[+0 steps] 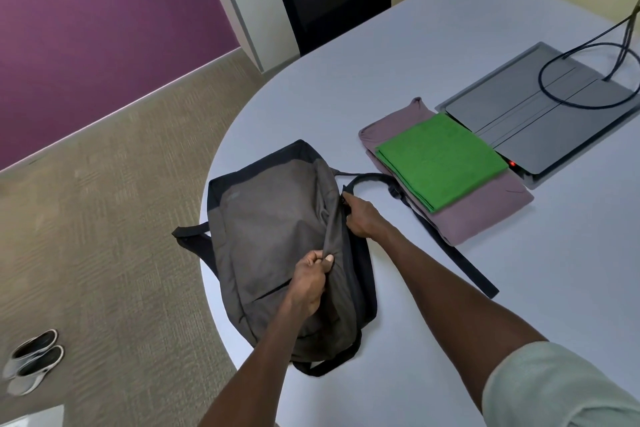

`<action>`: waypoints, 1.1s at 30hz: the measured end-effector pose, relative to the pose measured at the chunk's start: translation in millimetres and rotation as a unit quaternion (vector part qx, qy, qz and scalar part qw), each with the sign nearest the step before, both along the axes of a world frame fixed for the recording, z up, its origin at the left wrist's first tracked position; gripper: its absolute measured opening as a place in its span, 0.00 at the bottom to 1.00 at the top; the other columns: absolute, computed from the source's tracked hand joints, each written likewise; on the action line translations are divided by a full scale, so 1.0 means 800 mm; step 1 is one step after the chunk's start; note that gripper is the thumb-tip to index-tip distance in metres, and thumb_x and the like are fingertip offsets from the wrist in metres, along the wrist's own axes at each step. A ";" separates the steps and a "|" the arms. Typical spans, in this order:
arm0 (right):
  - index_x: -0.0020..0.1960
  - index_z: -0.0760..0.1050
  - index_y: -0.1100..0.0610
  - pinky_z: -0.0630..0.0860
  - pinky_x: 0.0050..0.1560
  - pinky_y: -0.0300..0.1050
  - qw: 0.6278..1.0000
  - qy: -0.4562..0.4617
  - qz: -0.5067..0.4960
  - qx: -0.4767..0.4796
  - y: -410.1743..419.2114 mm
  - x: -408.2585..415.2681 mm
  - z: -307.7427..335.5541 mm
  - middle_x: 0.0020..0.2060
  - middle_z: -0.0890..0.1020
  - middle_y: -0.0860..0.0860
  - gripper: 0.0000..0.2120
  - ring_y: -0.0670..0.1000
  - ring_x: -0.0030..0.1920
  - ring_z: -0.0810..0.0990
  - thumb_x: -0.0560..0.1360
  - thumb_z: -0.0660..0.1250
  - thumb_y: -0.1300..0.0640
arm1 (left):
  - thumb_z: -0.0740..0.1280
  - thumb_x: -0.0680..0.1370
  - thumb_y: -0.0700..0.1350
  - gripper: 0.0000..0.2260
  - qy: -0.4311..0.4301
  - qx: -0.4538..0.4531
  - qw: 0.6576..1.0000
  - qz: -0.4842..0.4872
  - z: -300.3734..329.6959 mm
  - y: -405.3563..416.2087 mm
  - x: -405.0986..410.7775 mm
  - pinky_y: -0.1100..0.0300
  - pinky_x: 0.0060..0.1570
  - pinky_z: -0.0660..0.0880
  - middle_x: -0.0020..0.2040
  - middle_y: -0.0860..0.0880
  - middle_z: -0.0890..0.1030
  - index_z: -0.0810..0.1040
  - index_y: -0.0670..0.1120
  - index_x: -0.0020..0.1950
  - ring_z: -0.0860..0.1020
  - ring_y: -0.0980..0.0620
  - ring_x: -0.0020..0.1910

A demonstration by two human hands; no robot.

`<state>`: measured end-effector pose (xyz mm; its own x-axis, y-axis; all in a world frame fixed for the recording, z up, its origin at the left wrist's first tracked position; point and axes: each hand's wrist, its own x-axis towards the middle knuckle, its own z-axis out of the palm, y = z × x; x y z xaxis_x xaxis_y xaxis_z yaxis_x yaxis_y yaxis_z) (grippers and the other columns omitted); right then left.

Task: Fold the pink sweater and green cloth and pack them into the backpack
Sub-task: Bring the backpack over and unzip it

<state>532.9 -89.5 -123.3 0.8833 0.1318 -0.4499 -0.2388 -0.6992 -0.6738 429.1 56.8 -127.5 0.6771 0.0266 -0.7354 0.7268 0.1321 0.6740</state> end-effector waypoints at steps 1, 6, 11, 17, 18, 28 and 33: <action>0.73 0.67 0.59 0.71 0.59 0.46 1.000 -0.003 -0.007 0.006 0.001 0.002 -0.001 0.65 0.77 0.61 0.26 0.63 0.63 0.75 0.76 0.57 0.69 | 0.63 0.82 0.40 0.06 0.001 0.003 1.000 -0.003 0.000 0.001 0.000 0.55 0.43 0.79 0.42 0.46 0.85 0.79 0.41 0.52 0.82 0.49 0.42; 0.60 0.79 0.59 0.75 0.51 0.49 0.994 -0.079 -0.076 -0.018 0.007 0.008 -0.013 0.55 0.82 0.60 0.16 0.63 0.55 0.79 0.77 0.58 0.65 | 0.64 0.82 0.40 0.06 -0.002 0.005 1.000 -0.008 0.000 0.001 0.000 0.56 0.42 0.79 0.43 0.46 0.85 0.80 0.42 0.50 0.82 0.50 0.43; 0.53 0.81 0.56 0.76 0.43 0.50 0.975 -0.172 -0.029 -0.134 -0.003 0.010 -0.027 0.49 0.77 0.57 0.09 0.61 0.47 0.80 0.77 0.63 0.57 | 0.64 0.82 0.41 0.06 -0.001 0.005 1.000 -0.006 -0.001 0.001 -0.001 0.57 0.40 0.78 0.40 0.48 0.84 0.79 0.43 0.49 0.82 0.51 0.41; 0.46 0.76 0.56 0.75 0.42 0.52 0.974 -0.183 0.038 -0.132 -0.019 0.017 -0.033 0.48 0.73 0.54 0.08 0.59 0.43 0.78 0.76 0.64 0.52 | 0.64 0.82 0.41 0.06 0.004 -0.012 1.000 -0.002 -0.001 0.006 0.000 0.55 0.42 0.79 0.44 0.46 0.85 0.80 0.43 0.49 0.82 0.49 0.43; 0.45 0.74 0.56 0.75 0.43 0.51 0.977 -0.162 0.047 -0.127 -0.017 0.020 -0.031 0.49 0.72 0.54 0.08 0.59 0.43 0.78 0.76 0.63 0.52 | 0.64 0.82 0.41 0.06 0.005 -0.014 1.000 0.001 -0.001 0.006 0.001 0.54 0.43 0.79 0.44 0.45 0.85 0.80 0.43 0.50 0.82 0.49 0.44; 0.39 0.65 0.55 0.64 0.35 0.46 0.929 -0.156 0.247 -0.227 -0.031 -0.045 0.035 0.41 0.67 0.52 0.09 0.56 0.37 0.71 0.69 0.66 0.54 | 0.69 0.79 0.43 0.05 -0.057 0.096 0.993 -0.022 -0.003 -0.015 0.008 0.47 0.56 0.80 0.44 0.46 0.86 0.84 0.45 0.49 0.84 0.44 0.48; 0.38 0.64 0.55 0.61 0.35 0.46 0.940 -0.172 0.220 -0.198 -0.034 -0.108 0.038 0.42 0.74 0.54 0.08 0.58 0.42 0.74 0.69 0.64 0.57 | 0.71 0.78 0.42 0.05 -0.073 0.119 0.990 -0.016 0.007 -0.027 0.004 0.47 0.58 0.79 0.46 0.47 0.86 0.85 0.43 0.50 0.84 0.46 0.50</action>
<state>446.6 -116.4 -92.8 0.8850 0.3999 -0.2385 0.3155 -0.8917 -0.3245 432.3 35.3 -121.6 0.7795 0.1637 -0.6046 0.6200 -0.0639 0.7820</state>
